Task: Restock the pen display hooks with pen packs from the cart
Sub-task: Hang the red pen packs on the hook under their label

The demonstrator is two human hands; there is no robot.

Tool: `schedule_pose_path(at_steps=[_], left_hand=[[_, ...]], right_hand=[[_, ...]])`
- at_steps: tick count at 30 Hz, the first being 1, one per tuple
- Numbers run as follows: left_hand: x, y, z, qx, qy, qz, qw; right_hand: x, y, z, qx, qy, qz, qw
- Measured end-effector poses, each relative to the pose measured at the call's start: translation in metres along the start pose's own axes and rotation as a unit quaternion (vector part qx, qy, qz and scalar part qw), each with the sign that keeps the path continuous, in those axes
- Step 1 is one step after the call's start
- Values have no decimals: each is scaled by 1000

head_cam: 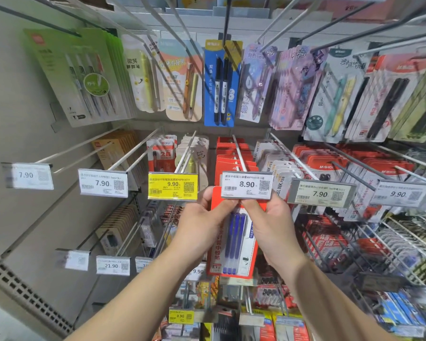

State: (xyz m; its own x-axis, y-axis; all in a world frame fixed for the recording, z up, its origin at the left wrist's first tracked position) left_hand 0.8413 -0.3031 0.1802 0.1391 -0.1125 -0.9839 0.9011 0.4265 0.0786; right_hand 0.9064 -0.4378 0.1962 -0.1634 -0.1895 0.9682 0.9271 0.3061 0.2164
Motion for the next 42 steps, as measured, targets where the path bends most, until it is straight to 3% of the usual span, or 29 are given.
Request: schedule_pose_path(at_steps=[14, 17, 22, 27, 35, 42], left_hand=[[16, 17, 5, -49, 8, -41, 998], [14, 24, -3, -60, 34, -33, 997], [11, 41, 0, 4, 83, 9, 997], [14, 53, -13, -18, 99, 14, 995], [24, 75, -13, -30, 74, -28, 996], [17, 86, -15, -34, 95, 3, 995]], right_hand=[[-26, 15, -6, -9, 67, 99, 993], [-29, 15, -13, -16, 28, 88, 996], [-31, 22, -22, -54, -22, 82, 995], [-27, 30, -23, -60, -102, 76, 990], [-9, 36, -12, -39, -103, 21, 994], [-9, 38, -10, -50, -141, 10, 989]])
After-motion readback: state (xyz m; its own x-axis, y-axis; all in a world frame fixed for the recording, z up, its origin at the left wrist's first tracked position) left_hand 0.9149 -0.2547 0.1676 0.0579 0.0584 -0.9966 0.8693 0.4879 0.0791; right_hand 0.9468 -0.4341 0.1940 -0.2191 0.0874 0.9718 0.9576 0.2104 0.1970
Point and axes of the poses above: each hand's wrist, its own y-axis towards the middle knuckle, its own z-axis out of the palm, x = y × z, the point moved 10 cm from there along y, towards the middle knuckle, and after that the axes turned 1 degree about y, right-handed, at the moved point
